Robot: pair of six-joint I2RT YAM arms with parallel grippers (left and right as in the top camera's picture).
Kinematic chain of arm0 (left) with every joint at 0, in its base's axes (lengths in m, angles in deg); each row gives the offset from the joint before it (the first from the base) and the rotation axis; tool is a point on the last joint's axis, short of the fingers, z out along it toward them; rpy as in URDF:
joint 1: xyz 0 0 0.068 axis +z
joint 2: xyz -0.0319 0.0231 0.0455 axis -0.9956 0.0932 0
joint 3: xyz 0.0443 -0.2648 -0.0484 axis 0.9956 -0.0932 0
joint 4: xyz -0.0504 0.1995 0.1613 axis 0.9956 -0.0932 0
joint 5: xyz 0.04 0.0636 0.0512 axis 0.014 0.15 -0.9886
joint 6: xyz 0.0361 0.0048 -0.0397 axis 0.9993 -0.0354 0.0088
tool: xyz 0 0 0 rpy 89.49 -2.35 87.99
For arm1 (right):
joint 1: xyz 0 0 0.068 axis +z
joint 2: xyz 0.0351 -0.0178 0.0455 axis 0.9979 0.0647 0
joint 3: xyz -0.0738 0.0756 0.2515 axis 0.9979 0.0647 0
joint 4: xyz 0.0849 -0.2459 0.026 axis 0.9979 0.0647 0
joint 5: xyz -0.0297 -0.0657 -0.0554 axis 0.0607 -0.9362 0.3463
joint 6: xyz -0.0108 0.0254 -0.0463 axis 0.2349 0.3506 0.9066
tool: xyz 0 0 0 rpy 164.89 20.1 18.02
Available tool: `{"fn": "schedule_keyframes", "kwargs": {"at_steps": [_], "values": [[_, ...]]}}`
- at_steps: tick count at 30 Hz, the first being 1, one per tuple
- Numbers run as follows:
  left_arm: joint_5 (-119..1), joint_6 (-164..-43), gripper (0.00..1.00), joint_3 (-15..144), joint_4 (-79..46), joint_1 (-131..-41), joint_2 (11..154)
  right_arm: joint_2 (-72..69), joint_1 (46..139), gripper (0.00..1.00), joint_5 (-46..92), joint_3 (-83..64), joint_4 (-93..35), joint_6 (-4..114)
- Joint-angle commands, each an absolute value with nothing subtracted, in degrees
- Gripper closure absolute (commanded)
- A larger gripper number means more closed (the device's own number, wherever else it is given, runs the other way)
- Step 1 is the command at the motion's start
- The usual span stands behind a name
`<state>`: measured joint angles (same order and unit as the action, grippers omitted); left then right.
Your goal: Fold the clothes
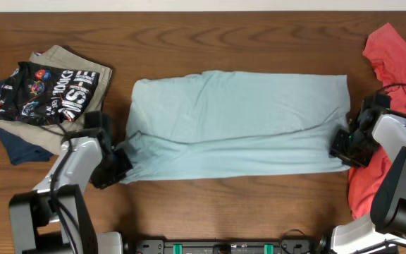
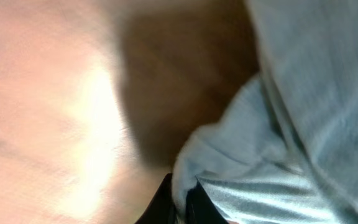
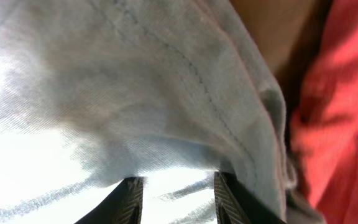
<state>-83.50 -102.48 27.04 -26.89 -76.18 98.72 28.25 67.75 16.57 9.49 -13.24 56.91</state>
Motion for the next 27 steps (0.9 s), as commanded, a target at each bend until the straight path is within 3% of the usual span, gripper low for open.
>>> {"fn": "schedule_keyframes", "kwargs": {"at_steps": [1,4,7,9,12,18,27], "values": [[-86.7,-105.0,0.94,26.8,-28.4,-74.7,95.2,28.7,69.2,0.63,15.3,10.8,-11.8,56.0],[-83.4,-105.0,0.93,26.8,-29.0,-74.9,91.4,28.7,69.9,0.62,15.3,10.8,-11.8,56.0],[-80.9,-105.0,0.65,26.8,-29.6,-75.1,87.9,28.7,70.1,0.61,15.3,10.8,-12.0,56.0],[-80.6,-105.0,0.58,26.8,-31.0,-75.1,85.5,28.7,70.1,0.6,15.3,10.8,-12.0,56.0],[-79.6,-105.3,0.53,26.8,-33.2,-75.1,81.9,28.7,70.1,0.59,15.1,10.8,-12.0,56.0],[-67.1,-105.2,0.53,26.8,-32.9,-76.9,79.2,28.7,70.1,0.58,15.1,10.8,-12.3,56.0],[-67.0,-108.3,0.53,26.7,-29.3,-84.7,85.5,28.7,70.1,0.58,15.1,10.8,-12.2,56.0]]}}
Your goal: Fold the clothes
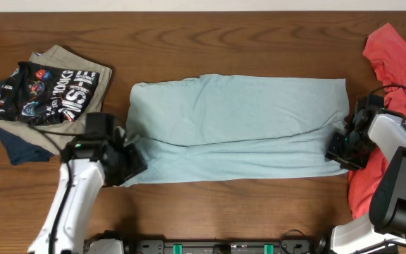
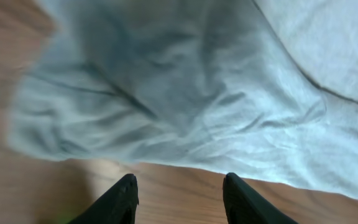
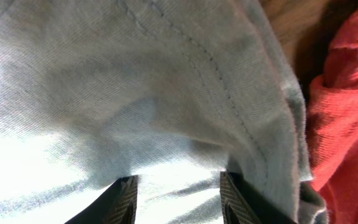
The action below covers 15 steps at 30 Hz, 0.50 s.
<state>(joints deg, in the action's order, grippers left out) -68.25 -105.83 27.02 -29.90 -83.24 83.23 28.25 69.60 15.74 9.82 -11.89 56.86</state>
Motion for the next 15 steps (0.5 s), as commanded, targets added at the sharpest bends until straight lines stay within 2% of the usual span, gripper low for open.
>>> {"fn": "schedule_keyframes", "kwargs": {"at_steps": [1,15], "values": [[-67.0,-108.9,0.54,26.7,-28.3,-85.4,86.7,28.7,70.1,0.58,15.1,10.8,-12.2,56.0],[-71.7,-114.0,0.58,26.7,-21.7,-87.6,98.0,28.7,70.1,0.57,15.1,10.8,-12.2,56.0]]}}
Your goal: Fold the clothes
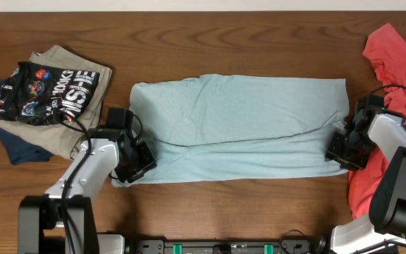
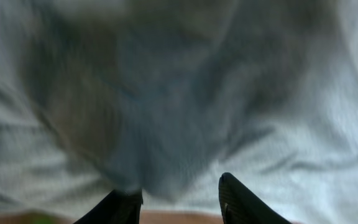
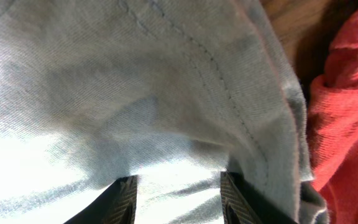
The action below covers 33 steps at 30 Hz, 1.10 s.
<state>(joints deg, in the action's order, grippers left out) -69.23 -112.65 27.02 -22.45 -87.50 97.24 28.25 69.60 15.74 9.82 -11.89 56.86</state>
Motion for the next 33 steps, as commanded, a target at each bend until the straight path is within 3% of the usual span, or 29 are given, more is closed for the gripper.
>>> {"fn": "schedule_keyframes", "kwargs": {"at_steps": [1,5,11,15,18,27,33], "values": [[-71.7,-114.0,0.58,26.7,-21.1,-87.6,98.1,28.7,70.1,0.57,15.1,10.8,-12.2,56.0],[-70.7,-114.0,0.59,26.7,-19.4,-87.6,98.0,28.7,70.1,0.57,15.1,10.8,-12.2,56.0],[-68.0,-114.0,0.74,26.7,-19.2,-87.6,98.0,28.7,70.1,0.57,15.1,10.8,-12.2,56.0],[-66.2,-114.0,0.75,26.7,-19.2,-87.6,98.0,28.7,70.1,0.57,15.1,10.8,-12.2,56.0],[-65.0,-114.0,0.93,26.7,-19.0,-87.6,98.0,28.7,70.1,0.57,15.1,10.8,-12.2,56.0],[-35.4,-109.1,0.94,26.7,-0.2,-87.6,98.0,28.7,70.1,0.57,15.1,10.8,-12.3,56.0],[-35.0,-109.4,0.92,26.7,5.7,-87.7,98.0,28.7,70.1,0.57,15.1,10.8,-12.3,56.0]]}}
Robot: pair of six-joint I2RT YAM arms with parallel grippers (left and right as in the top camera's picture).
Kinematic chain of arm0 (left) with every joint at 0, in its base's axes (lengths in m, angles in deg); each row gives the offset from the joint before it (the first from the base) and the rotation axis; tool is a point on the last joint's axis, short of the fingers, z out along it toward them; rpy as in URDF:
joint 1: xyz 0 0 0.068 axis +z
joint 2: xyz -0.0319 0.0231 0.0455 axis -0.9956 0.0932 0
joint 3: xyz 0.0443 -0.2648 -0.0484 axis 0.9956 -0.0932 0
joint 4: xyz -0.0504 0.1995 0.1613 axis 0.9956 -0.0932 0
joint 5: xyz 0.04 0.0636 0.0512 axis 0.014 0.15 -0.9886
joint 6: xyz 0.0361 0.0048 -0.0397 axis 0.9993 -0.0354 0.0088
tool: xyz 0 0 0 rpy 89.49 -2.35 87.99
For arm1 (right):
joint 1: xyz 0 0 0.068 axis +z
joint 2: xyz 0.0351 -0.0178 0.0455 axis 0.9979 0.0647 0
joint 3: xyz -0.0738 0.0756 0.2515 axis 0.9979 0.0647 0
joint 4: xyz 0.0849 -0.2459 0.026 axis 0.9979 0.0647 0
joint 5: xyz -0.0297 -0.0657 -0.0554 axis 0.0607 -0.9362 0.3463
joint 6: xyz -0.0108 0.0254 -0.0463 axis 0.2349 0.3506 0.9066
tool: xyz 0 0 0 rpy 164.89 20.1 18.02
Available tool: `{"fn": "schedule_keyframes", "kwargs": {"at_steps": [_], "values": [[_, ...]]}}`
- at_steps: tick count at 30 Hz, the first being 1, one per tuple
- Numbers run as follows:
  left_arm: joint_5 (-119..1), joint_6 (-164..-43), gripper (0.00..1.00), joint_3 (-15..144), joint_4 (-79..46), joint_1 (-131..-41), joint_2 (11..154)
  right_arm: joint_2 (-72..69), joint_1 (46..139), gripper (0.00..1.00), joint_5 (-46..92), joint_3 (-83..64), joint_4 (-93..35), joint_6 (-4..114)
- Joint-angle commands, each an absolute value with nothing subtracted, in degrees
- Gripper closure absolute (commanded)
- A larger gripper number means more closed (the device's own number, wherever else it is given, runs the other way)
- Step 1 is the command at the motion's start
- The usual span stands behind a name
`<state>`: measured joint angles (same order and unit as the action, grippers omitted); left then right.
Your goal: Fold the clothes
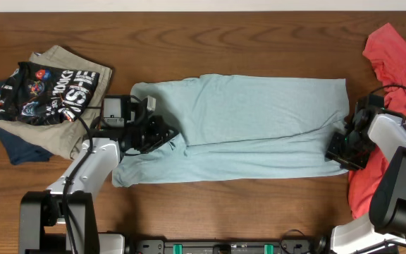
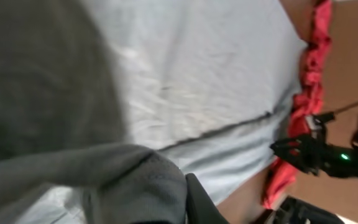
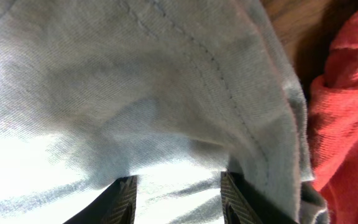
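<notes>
A light blue shirt (image 1: 259,120) lies folded lengthwise across the middle of the table. My left gripper (image 1: 162,134) sits over its left part, shut on a bunched fold of the cloth. In the left wrist view the grey-blue fold (image 2: 135,180) fills the jaws and only one finger (image 2: 199,202) shows. My right gripper (image 1: 338,149) rests at the shirt's right end. Its fingers stand open (image 3: 179,199) with the shirt's cloth (image 3: 135,81) spread between and under them.
A stack of folded clothes (image 1: 44,99) with a black printed shirt on top lies at the far left. A red garment (image 1: 393,63) is heaped at the right edge, right beside my right arm and close to its fingers (image 3: 347,124).
My left gripper has moved up and to the right, from the shirt's lower left part to further in over the shirt. It was open on the cloth and is now shut on a fold. The right gripper has not moved.
At first my left gripper pinched the shirt's lower left corner, with the right gripper open at the right end. Then the left stood open above that corner, then open down on the cloth near it. Now it holds a fold further in on the shirt.
</notes>
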<state>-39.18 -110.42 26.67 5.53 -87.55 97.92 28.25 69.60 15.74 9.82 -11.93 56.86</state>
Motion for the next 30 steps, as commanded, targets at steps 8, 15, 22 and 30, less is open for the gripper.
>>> {"fn": "schedule_keyframes", "kwargs": {"at_steps": [8,15,22,30], "values": [[-37.6,-102.7,0.58,27.7,6.2,-87.5,97.8,28.7,70.1,0.57,15.2,10.3,-11.9,56.0],[-61.5,-97.7,0.58,31.4,5.9,-87.5,96.7,25.1,70.1,0.54,15.5,2.1,-6.2,56.2],[-79.4,-97.7,0.54,31.3,1.8,-87.5,97.5,18.2,70.1,0.5,17.6,-1.4,-7.2,59.7],[-80.7,-98.8,0.53,30.4,-1.8,-87.5,102.4,21.0,71.5,0.52,23.0,1.6,-12.4,63.6]]}}
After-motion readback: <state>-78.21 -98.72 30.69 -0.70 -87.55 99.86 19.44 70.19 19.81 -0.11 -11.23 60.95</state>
